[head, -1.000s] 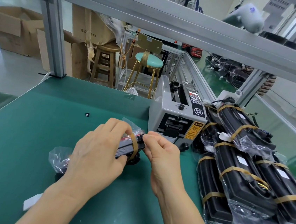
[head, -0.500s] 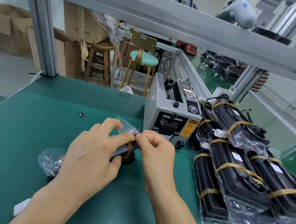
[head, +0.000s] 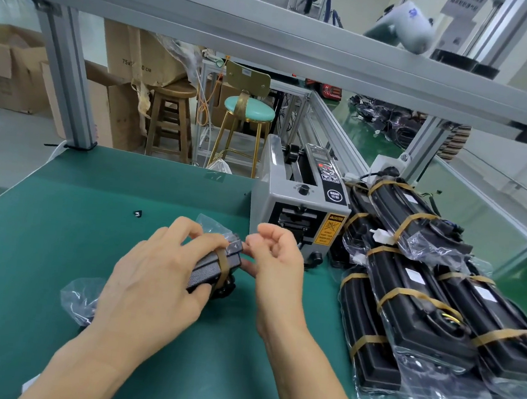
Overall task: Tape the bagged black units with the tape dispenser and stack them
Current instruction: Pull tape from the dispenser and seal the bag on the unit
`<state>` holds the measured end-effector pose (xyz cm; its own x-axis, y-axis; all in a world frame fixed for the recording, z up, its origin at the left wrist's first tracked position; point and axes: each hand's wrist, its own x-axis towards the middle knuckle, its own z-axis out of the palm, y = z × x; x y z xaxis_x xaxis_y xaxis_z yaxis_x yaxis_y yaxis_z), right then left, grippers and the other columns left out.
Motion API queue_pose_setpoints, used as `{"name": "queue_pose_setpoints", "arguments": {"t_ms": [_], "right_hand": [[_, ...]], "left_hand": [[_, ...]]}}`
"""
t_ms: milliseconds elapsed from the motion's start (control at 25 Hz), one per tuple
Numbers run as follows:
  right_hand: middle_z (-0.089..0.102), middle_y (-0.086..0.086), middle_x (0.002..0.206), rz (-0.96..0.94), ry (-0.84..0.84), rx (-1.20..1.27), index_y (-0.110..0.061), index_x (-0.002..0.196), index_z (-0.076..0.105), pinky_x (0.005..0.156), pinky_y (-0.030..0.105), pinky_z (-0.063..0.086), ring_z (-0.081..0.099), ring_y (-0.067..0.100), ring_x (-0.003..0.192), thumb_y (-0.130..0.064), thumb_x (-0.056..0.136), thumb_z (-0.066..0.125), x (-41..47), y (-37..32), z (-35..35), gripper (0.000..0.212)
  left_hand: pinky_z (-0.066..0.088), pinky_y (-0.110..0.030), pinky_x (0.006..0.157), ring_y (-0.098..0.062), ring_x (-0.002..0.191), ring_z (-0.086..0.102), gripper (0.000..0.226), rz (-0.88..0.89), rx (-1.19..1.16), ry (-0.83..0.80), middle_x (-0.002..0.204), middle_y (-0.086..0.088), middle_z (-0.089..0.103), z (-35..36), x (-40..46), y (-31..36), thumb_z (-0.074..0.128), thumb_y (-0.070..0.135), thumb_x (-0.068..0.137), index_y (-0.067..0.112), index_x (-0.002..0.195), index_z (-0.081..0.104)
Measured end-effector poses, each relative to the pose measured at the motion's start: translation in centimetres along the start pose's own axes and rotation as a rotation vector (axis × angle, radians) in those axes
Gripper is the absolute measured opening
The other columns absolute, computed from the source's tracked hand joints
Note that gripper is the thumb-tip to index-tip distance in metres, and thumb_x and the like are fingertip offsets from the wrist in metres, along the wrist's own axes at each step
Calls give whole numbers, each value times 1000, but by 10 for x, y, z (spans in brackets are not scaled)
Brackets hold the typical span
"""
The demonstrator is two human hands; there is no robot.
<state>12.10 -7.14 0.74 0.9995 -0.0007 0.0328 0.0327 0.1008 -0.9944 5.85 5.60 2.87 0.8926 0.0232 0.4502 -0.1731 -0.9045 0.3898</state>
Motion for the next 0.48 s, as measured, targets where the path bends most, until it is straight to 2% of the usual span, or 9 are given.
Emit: {"name": "queue_pose_setpoints", "arguments": {"t_ms": [80,160,200,280,320,400,440,480], "right_hand": [[61,-5,90,-45,-83,-94,-27,97,60,75,18,50,58,1,77,-12,87,67,2,1,-3,19],[60,-5,93,-104,-91,-189,-28,99,58,74,13,48,56,-3,73,-14,84,71,4,2,-12,24],[60,-4,95,-127,-71,-217,-29,100,58,75,13,47,56,-3,75,-12,83,72,4,3,-19,28],[60,-7,106,-111,-84,-225,-32,108,55,88,19,47,58,0,92,-14,80,77,3,6,-32,40],[58,-12,116,-72,-154,-234,-34,117,52,97,22,43,56,-1,105,-22,76,81,4,7,-38,52],[48,-21,134,18,-356,-257,-36,137,39,106,22,34,45,-8,124,-41,60,86,3,6,-42,90],[47,-19,139,37,-437,-217,-33,142,36,107,23,33,44,-5,128,-42,54,85,4,4,-40,100],[51,-14,139,29,-498,-152,-28,141,39,106,24,37,47,1,128,-38,54,85,6,0,-37,99]], "left_hand": [[36,-27,64,-16,88,56,58,-60,-13,8,104,18,55,0,2,-1,76,23,67,36,118,52],[33,-27,68,-12,93,53,65,-150,-33,-29,107,20,56,1,6,-3,73,32,72,38,126,39],[34,-28,70,-13,96,54,66,-180,-47,-40,107,19,58,1,7,-5,73,33,73,38,128,37],[41,-31,81,-14,103,59,65,-230,-180,-1,106,19,63,-6,9,-15,78,26,72,38,126,44],[43,-31,87,-10,104,61,63,-268,-343,37,103,20,66,-12,11,-20,81,20,70,38,122,49],[47,-30,90,-6,101,65,64,-291,-794,98,102,16,71,-21,15,-30,82,10,66,37,117,55],[50,-30,90,-9,102,66,64,-262,-1023,122,105,9,72,-23,16,-32,79,8,64,32,118,55],[53,-32,89,-14,104,66,64,-233,-1215,130,109,0,71,-23,16,-33,74,7,65,27,122,53]]}}
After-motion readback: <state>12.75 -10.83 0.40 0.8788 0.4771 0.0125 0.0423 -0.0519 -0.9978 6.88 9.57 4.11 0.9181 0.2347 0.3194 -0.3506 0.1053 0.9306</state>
